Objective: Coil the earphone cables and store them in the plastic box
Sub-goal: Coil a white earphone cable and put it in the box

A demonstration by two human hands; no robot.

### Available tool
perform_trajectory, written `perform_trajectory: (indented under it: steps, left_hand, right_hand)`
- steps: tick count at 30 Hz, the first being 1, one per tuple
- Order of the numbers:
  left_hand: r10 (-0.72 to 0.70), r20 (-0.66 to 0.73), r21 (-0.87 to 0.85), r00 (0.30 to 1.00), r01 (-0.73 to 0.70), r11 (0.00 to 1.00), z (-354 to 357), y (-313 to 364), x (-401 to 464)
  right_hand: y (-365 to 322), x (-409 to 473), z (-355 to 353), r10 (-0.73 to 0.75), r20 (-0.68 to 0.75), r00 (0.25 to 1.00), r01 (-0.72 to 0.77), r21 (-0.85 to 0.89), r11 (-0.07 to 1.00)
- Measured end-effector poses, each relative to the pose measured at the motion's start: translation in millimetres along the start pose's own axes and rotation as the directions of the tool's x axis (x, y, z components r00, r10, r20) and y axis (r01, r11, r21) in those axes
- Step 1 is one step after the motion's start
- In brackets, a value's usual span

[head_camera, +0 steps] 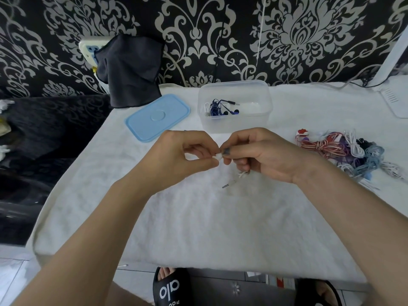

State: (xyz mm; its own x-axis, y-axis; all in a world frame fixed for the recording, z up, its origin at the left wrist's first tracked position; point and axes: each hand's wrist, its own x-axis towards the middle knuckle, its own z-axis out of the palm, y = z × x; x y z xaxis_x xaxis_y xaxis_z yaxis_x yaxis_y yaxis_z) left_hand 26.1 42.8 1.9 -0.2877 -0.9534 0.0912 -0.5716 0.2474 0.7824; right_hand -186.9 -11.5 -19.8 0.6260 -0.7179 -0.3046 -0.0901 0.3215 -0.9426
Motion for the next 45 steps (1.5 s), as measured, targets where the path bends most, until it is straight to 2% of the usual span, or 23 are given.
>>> perform_trajectory:
  steps: [8,12,17,23,26,28,32,35,39,45]
  left_hand:
    - [0.023,0.019,-0.003,1.000,-0.022,1.000,-1.5,2.4,-2.5]
    - [-0.016,0.050,-0.036,0.999,0.018,0.999,-1.2,1.1,-3.2]
    - [-0.073,0.076,-0.167,0.994,0.085,0.982,1.1,-2.7,-5.3]
    - [-0.105,0.120,-0.373,0.987,0.143,0.917,1.0,-1.1,-7.2]
    - [-0.104,0.128,-0.421,0.986,0.149,0.895,1.8,0.2,-8.0]
    - [-0.098,0.093,-0.415,0.991,0.128,0.901,3.4,2.4,-8.9]
    - [-0.030,-0.074,-0.267,0.997,0.009,0.964,5.7,5.7,-11.3]
    - [0.017,-0.134,-0.221,0.991,-0.047,0.974,6.2,8.0,-13.1]
    - [0.030,-0.146,-0.208,0.989,-0.060,0.976,6.5,7.0,-12.8]
    - [0.021,-0.132,-0.243,0.991,-0.053,0.969,6.6,5.2,-12.0]
  right_hand:
    - [-1.7,-1.2,-1.5,0.005,0.064,0.998,-0.007,0.030,1.000]
    - [-1.4,-2.2,-1.2,0.021,0.076,0.997,-0.022,0.010,1.000]
    - [1.1,-2.4,3.4,0.030,0.106,0.994,-0.034,0.035,0.999]
    - [0.2,-3.5,5.1,0.032,0.140,0.990,-0.055,0.168,0.984]
    - [4.7,-2.7,8.4,0.053,0.149,0.987,-0.088,0.237,0.967]
    - [7.7,-1.4,10.6,0.065,0.146,0.987,-0.108,0.317,0.942]
    - [10.8,2.1,18.9,0.079,0.158,0.984,-0.147,0.483,0.863]
    - [10.0,1.4,25.8,0.095,0.170,0.981,-0.176,0.564,0.807]
    - [9.3,1.4,27.9,0.133,0.172,0.976,-0.211,0.609,0.765]
    - [10.9,2.7,27.2,0.128,0.169,0.977,-0.204,0.588,0.783]
